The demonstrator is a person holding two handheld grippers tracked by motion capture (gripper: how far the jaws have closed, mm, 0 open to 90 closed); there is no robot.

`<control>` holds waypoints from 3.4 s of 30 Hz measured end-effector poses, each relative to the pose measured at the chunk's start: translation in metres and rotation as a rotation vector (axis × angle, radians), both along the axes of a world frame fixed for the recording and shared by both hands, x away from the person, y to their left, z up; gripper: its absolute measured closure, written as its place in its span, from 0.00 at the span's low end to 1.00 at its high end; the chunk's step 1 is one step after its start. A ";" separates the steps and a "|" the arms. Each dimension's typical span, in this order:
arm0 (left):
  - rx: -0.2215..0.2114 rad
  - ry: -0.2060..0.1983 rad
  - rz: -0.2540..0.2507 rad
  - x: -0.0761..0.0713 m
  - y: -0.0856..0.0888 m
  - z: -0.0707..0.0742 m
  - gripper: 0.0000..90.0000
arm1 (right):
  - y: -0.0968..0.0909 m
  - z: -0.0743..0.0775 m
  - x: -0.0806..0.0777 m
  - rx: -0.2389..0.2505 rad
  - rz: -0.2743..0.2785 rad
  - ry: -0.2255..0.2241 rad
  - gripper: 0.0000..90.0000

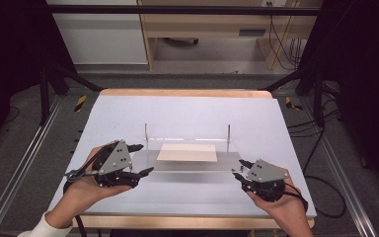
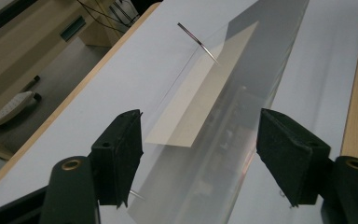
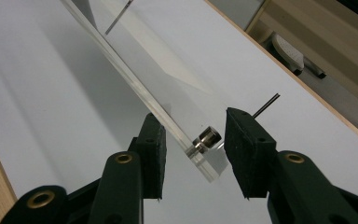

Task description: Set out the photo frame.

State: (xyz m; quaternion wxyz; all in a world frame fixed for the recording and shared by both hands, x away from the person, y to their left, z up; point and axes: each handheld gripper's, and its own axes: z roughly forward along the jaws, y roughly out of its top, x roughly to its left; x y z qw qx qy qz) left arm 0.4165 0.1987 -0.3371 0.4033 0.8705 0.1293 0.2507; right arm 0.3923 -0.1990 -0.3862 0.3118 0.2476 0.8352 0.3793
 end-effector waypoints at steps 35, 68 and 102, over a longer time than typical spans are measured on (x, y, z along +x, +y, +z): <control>0.129 -0.041 -0.023 0.007 0.002 -0.016 0.78 | 0.001 0.020 0.015 0.017 -0.023 0.042 0.67; 0.129 -0.017 -0.043 0.075 0.005 0.034 0.78 | -0.001 0.064 0.066 0.080 -0.048 0.058 0.68; 0.068 0.022 0.004 0.132 0.004 0.054 0.69 | -0.005 0.086 0.118 0.147 -0.077 0.079 0.68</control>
